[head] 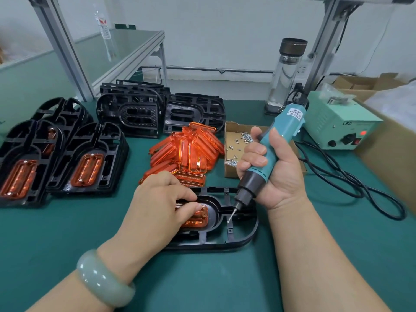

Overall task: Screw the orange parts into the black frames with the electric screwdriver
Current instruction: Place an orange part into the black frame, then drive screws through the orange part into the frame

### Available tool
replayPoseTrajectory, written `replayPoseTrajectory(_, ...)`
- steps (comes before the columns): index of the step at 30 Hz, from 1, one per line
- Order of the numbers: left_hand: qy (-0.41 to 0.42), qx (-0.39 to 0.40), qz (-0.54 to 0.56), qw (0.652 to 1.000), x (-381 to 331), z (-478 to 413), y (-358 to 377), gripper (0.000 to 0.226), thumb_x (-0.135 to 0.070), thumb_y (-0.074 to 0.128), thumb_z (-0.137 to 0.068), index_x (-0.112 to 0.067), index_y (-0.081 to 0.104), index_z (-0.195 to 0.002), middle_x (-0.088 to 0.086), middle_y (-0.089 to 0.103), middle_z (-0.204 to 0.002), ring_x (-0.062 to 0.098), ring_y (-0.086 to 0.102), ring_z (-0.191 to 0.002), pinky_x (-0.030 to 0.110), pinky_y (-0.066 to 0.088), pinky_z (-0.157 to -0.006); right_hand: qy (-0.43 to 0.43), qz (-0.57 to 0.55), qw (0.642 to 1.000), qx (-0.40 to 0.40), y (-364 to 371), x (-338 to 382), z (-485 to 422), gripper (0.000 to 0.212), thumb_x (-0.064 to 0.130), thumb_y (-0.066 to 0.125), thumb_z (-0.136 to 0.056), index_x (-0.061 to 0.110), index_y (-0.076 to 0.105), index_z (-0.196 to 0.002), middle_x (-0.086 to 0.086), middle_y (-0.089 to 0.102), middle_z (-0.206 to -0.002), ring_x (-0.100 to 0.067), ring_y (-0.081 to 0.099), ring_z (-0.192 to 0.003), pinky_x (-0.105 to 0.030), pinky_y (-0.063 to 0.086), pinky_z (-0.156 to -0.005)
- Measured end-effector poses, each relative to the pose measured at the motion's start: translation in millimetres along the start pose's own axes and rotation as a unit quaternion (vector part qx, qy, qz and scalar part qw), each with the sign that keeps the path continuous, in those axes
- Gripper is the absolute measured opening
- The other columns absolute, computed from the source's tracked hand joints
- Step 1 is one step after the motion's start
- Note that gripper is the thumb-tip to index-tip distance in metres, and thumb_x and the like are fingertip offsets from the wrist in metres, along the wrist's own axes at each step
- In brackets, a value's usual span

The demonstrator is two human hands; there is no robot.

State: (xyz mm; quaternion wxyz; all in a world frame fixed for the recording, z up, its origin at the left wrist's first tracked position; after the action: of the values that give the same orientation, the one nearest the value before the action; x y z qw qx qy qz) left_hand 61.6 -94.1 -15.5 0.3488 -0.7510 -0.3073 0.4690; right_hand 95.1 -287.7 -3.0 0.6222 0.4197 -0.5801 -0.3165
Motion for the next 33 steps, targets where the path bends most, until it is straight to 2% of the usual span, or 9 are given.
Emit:
replayPoseTrajectory(4, 0.000, 0.061, 0.002, 0.998, 8.5, 5.5, -9.9, 0.009, -0.031, 0.074, -0.076, -0.037, 0.074, -0.083, -0.020, 0.053, -0.083, 0.000, 0.050, -0.083, 0.015, 0.037, -0.073, -0.004, 0.010, 1.000, -0.004, 0.5, -0.5, -0.5, 0.021, 0.036, 0.055, -0.082, 0.017, 0.058, -0.092, 0.009, 0.044, -0.057, -0.002, 0.045, -0.041, -0.019, 0.046, -0.049)
replayPoseTrajectory(7, -0.007, 0.126, -0.014, 0.992, 12.2, 7.4, -9.8, 0.013, -0.030, 0.072, -0.080, -0.040, 0.074, -0.088, -0.019, 0.056, -0.087, 0.002, 0.055, -0.083, 0.019, 0.043, -0.078, -0.005, 0.008, 1.000, -0.004, 1.0, -0.4, 0.1, 0.021, 0.036, 0.055, -0.083, 0.017, 0.059, -0.092, 0.009, 0.045, -0.057, -0.002, 0.045, -0.041, -0.018, 0.046, -0.049)
replayPoseTrajectory(10, -0.012, 0.126, -0.013, 0.992, 11.6, 5.8, -7.5, 0.012, -0.028, 0.070, -0.083, -0.038, 0.074, -0.089, -0.017, 0.057, -0.090, 0.004, 0.055, -0.086, 0.022, 0.043, -0.082, -0.001, 0.003, 1.000, -0.007, 1.3, -0.8, 1.2, 0.021, 0.035, 0.056, -0.083, 0.017, 0.060, -0.091, 0.009, 0.044, -0.057, -0.002, 0.045, -0.041, -0.018, 0.046, -0.049)
replayPoseTrajectory(12, -0.009, 0.124, -0.012, 0.992, 11.1, 5.0, -5.0, 0.012, -0.028, 0.069, -0.083, -0.038, 0.073, -0.089, -0.016, 0.056, -0.090, 0.004, 0.055, -0.086, 0.021, 0.043, -0.080, 0.000, -0.003, 1.000, 0.000, 1.4, -1.0, 1.1, 0.020, 0.032, 0.065, -0.081, 0.015, 0.061, -0.091, 0.007, 0.045, -0.058, -0.004, 0.046, -0.041, -0.019, 0.047, -0.049)
replayPoseTrajectory(16, -0.001, 0.122, -0.004, 0.992, 8.3, 5.5, -1.2, 0.012, -0.027, 0.069, -0.082, -0.037, 0.073, -0.090, -0.014, 0.055, -0.087, 0.004, 0.055, -0.083, 0.019, 0.042, -0.077, 0.001, -0.007, 1.000, 0.020, 2.5, -0.7, 0.7, 0.046, 0.024, 0.090, -0.056, 0.013, 0.063, -0.092, 0.006, 0.046, -0.059, -0.005, 0.047, -0.041, -0.021, 0.048, -0.049)
replayPoseTrajectory(21, -0.008, 0.134, -0.017, 0.991, 10.1, 4.0, 1.9, 0.012, -0.031, 0.068, -0.083, -0.040, 0.072, -0.091, -0.018, 0.051, -0.089, 0.002, 0.052, -0.082, 0.016, 0.038, -0.073, -0.012, 0.037, 0.999, -0.027, -0.1, 3.3, 0.3, 0.021, 0.034, 0.057, -0.081, 0.017, 0.059, -0.093, 0.009, 0.045, -0.057, -0.002, 0.043, -0.040, -0.019, 0.045, -0.047)
replayPoseTrajectory(27, -0.014, 0.178, -0.007, 0.984, 10.6, -0.7, -4.7, 0.017, -0.032, 0.068, -0.083, -0.048, 0.065, -0.078, -0.018, 0.052, -0.087, -0.001, 0.054, -0.078, 0.010, 0.039, -0.069, -0.012, 0.045, 0.998, -0.033, -1.1, 6.2, 0.6, 0.020, 0.034, 0.056, -0.081, 0.017, 0.058, -0.092, 0.009, 0.045, -0.056, -0.002, 0.043, -0.039, -0.018, 0.045, -0.047)
replayPoseTrajectory(30, -0.013, 0.176, -0.006, 0.984, 6.3, -10.6, -13.1, 0.021, -0.037, 0.068, -0.081, -0.051, 0.057, -0.068, -0.020, 0.056, -0.083, -0.012, 0.051, -0.084, 0.007, 0.038, -0.065, -0.013, 0.042, 0.998, -0.035, -1.7, 8.1, 0.5, 0.021, 0.033, 0.057, -0.080, 0.017, 0.059, -0.092, 0.008, 0.045, -0.057, -0.003, 0.044, -0.040, -0.019, 0.046, -0.047)
replayPoseTrajectory(33, 0.003, 0.147, 0.017, 0.989, -7.3, -33.7, -18.7, 0.013, -0.038, 0.065, -0.082, -0.049, 0.061, -0.077, -0.024, 0.058, -0.081, -0.018, 0.051, -0.082, 0.003, 0.036, -0.064, -0.017, 0.045, 0.998, -0.047, -2.8, 11.0, 1.0, 0.021, 0.033, 0.058, -0.080, 0.016, 0.058, -0.092, 0.008, 0.045, -0.056, -0.003, 0.043, -0.040, -0.020, 0.045, -0.046)
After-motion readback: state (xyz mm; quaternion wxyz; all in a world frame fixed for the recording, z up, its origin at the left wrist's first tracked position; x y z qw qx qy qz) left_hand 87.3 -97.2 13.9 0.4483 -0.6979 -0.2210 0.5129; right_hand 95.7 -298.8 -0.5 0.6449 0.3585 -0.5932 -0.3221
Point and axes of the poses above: each hand's wrist, its own z-axis away from the middle knuckle, its own y-axis out of the palm, x = y × z, the point moved 3 cm from there along -z, towards the middle knuckle
